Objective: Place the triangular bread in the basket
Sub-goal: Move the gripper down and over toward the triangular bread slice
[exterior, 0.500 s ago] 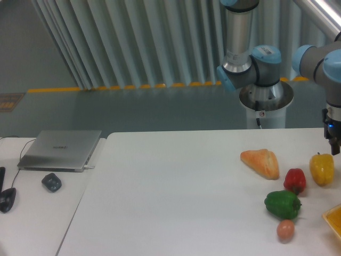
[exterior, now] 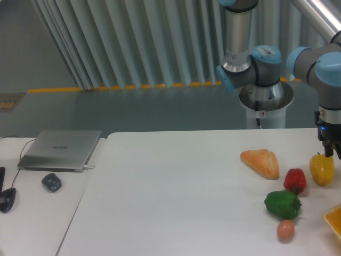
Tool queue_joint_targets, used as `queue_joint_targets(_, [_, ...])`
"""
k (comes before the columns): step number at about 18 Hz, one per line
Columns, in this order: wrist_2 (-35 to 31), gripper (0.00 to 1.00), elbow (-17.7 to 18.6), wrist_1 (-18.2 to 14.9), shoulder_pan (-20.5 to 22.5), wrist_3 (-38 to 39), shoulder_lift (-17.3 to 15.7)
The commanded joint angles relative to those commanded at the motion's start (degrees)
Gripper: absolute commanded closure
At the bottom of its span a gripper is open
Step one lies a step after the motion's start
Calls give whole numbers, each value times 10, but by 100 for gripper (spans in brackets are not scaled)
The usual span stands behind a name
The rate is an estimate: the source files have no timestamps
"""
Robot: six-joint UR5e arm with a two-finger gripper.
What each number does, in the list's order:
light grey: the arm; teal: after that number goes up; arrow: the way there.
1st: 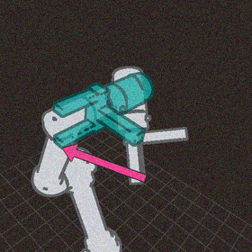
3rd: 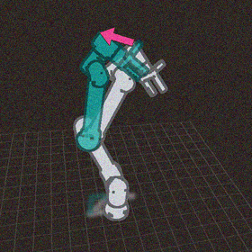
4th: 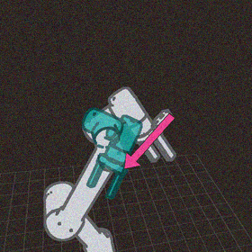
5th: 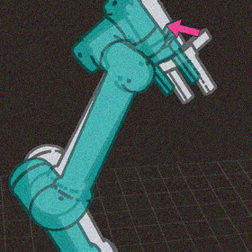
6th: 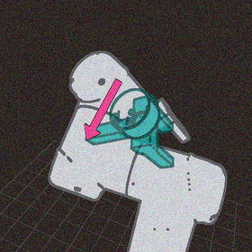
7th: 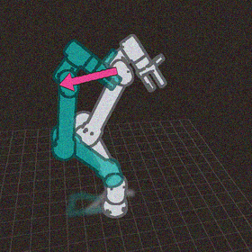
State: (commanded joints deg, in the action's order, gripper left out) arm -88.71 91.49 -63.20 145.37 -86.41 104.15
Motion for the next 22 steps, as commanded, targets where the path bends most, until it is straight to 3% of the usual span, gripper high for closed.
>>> queue_joint_targets(2, [32,0,6,5,8,3,3])
queue_joint_targets(10, [35,0,12,12,0,21,8])
queue_joint_targets(15, [40,0,8,43,-32,131,19])
queue_joint_targets(18, [34,0,18,35,-54,136,18])
queue_joint_targets(22, [3,0,32,-17,-79,134,9])
